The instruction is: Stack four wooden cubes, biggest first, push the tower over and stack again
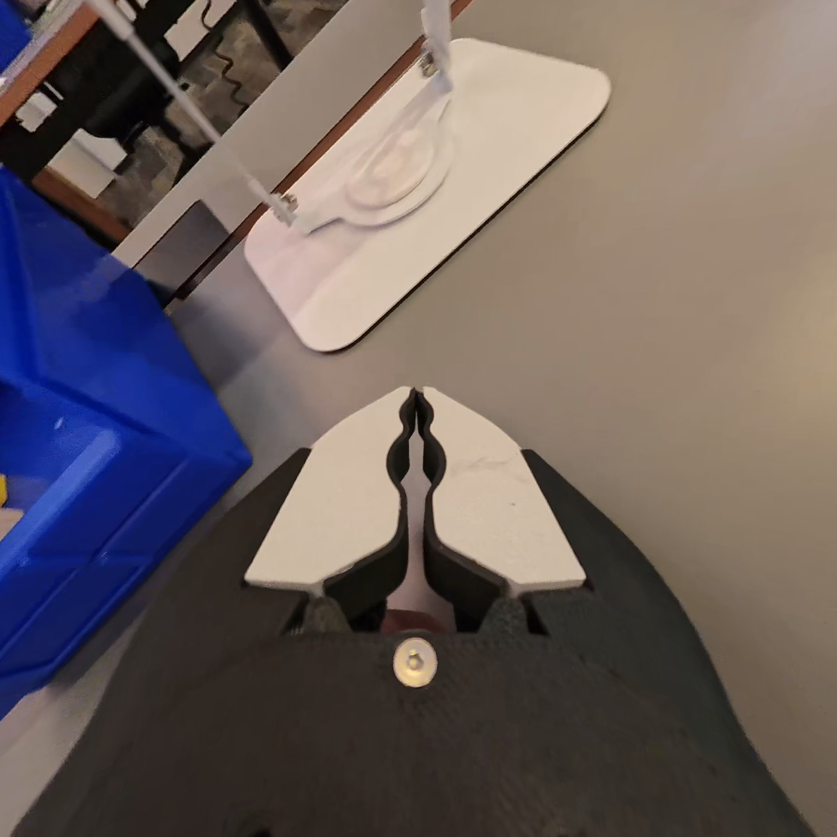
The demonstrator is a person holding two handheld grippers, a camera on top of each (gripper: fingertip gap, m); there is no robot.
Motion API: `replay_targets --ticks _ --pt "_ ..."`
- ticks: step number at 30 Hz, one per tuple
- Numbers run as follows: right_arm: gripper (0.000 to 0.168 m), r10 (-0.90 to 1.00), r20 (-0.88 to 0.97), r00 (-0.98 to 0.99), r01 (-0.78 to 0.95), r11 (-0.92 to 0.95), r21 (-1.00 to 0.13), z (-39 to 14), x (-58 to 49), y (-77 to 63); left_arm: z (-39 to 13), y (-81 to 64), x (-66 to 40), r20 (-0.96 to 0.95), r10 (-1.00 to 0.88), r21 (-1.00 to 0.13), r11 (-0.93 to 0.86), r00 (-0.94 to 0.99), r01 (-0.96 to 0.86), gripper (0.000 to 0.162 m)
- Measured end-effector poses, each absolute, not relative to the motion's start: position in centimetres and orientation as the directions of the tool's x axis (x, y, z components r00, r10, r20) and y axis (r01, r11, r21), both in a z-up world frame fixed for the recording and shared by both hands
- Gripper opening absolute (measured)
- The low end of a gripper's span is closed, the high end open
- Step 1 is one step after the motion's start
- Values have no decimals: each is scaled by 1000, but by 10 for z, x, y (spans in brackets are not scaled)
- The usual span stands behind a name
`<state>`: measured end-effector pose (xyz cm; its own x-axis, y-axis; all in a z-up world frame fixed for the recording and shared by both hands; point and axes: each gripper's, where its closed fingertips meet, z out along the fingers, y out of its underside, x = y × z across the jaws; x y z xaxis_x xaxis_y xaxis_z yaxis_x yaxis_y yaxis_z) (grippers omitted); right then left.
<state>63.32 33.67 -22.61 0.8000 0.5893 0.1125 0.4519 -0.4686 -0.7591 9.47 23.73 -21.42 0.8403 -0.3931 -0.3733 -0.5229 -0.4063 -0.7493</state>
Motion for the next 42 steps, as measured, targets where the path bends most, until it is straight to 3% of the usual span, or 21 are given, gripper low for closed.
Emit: replay_targets --ticks 9,15,20,23,25,27,34,42 --pt "0 551 121 826 430 -476 -767 -224 639 341 -206 222 35 -343 -271 -789 -437 900 -432 0" --pt "0 437 80 896 282 -420 -863 -184 662 352 -203 207 -1 -315 -198 -808 -457 928 -372 0" --pt "0 407 104 907 284 -412 -866 -175 649 362 -202 197 -20 -313 -165 -812 -465 935 -354 0" --pt "0 568 120 814 386 -375 -843 -178 542 349 -201 196 -23 -299 -156 -817 -467 941 -337 0" --pt "0 707 282 649 592 -235 -771 -189 439 316 -201 196 -26 -304 -146 -816 -470 941 -336 0" --pt "0 773 224 594 551 -188 -813 -180 386 294 -200 194 -31 -302 -136 -819 -470 944 -330 0" --pt "0 720 162 675 476 -258 -841 -175 433 313 -197 181 -73 -256 -63 -842 -475 965 -254 0" --pt "0 771 197 605 534 -210 -819 -185 431 307 -190 170 -87 -276 -41 -860 -436 960 -266 0"
